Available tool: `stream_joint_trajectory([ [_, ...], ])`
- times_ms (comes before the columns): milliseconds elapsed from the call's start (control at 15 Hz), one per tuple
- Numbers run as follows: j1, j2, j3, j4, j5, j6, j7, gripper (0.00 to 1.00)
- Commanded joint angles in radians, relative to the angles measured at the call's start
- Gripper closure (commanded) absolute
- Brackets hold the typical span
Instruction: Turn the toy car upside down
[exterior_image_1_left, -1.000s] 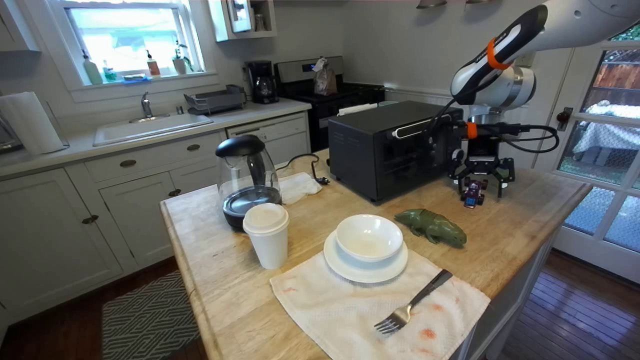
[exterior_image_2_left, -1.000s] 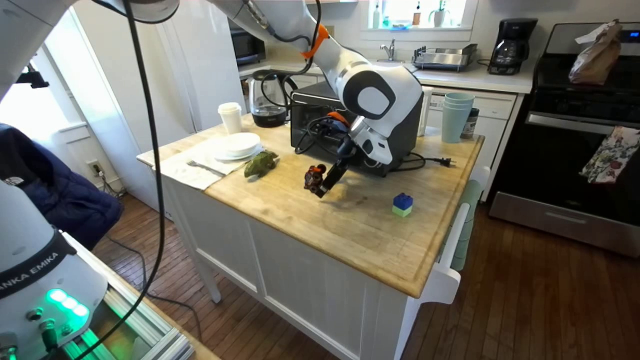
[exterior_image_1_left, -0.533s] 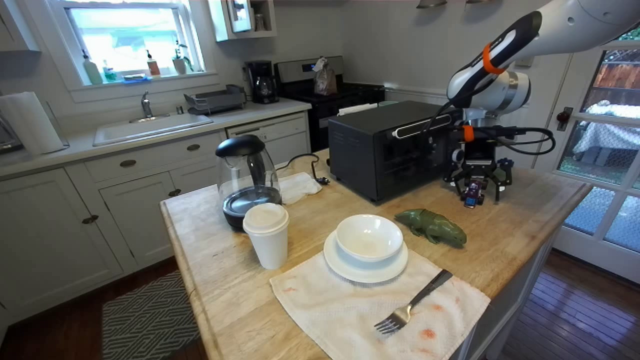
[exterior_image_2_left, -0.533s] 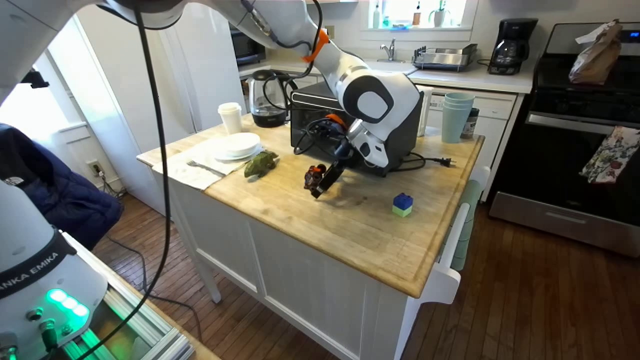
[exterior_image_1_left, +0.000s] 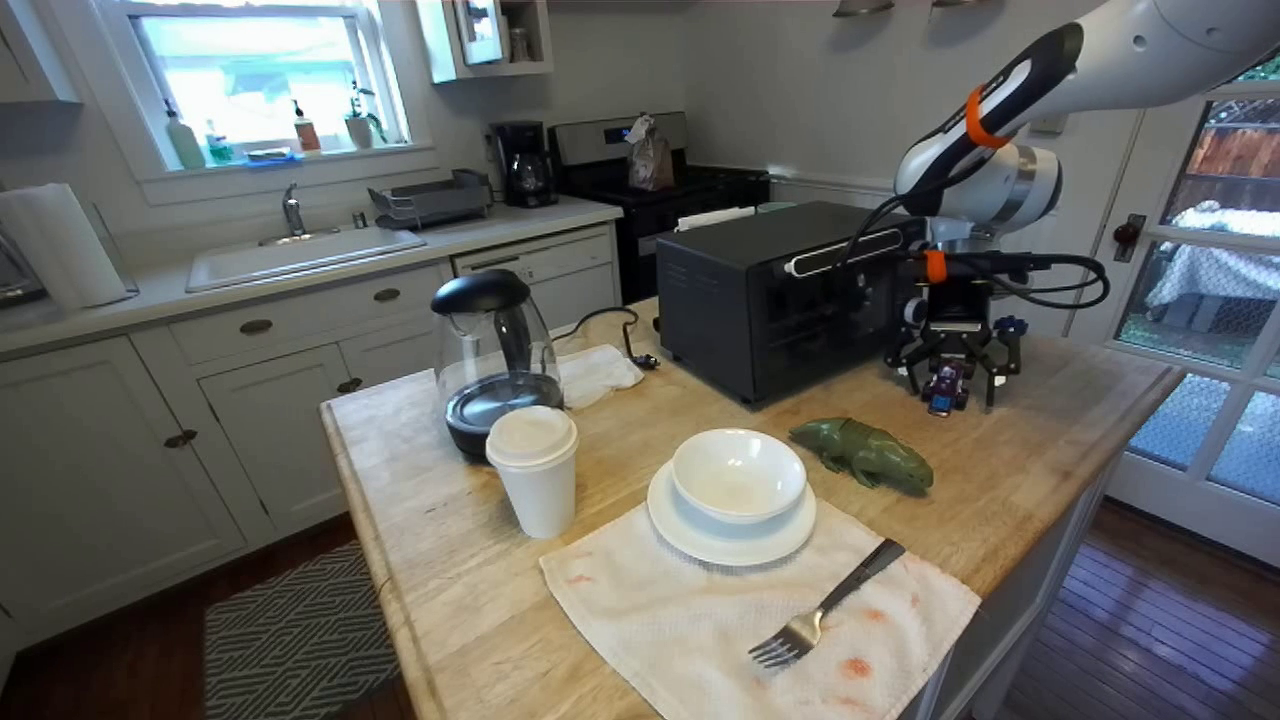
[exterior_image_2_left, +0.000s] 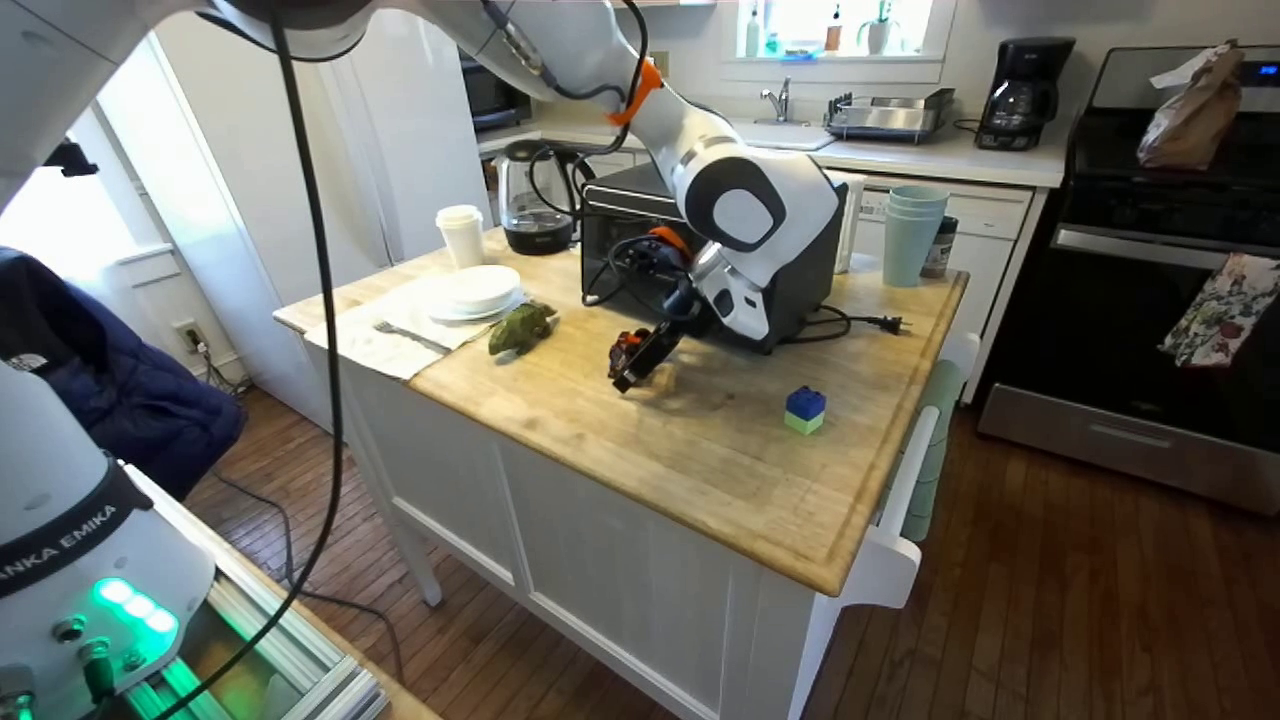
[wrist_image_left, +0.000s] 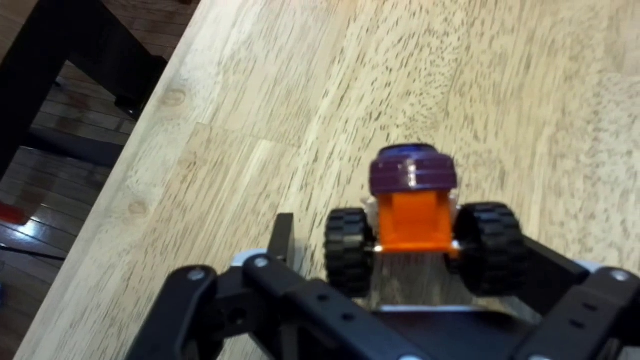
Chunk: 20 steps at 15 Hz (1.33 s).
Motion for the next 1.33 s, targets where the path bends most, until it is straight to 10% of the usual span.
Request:
stream_joint_trajectory([
  [0, -0.018, 0.030, 0.012, 0.041, 0.036, -0.032, -0.006, 0.30],
  [333, -0.016, 0.032, 0.011, 0.042, 0.046, -0.030, -0.005, 0.63],
  [1267, 0.076, -0.062, -0.051, -0.057, -0.044, 0.144, 0.024, 0.63],
])
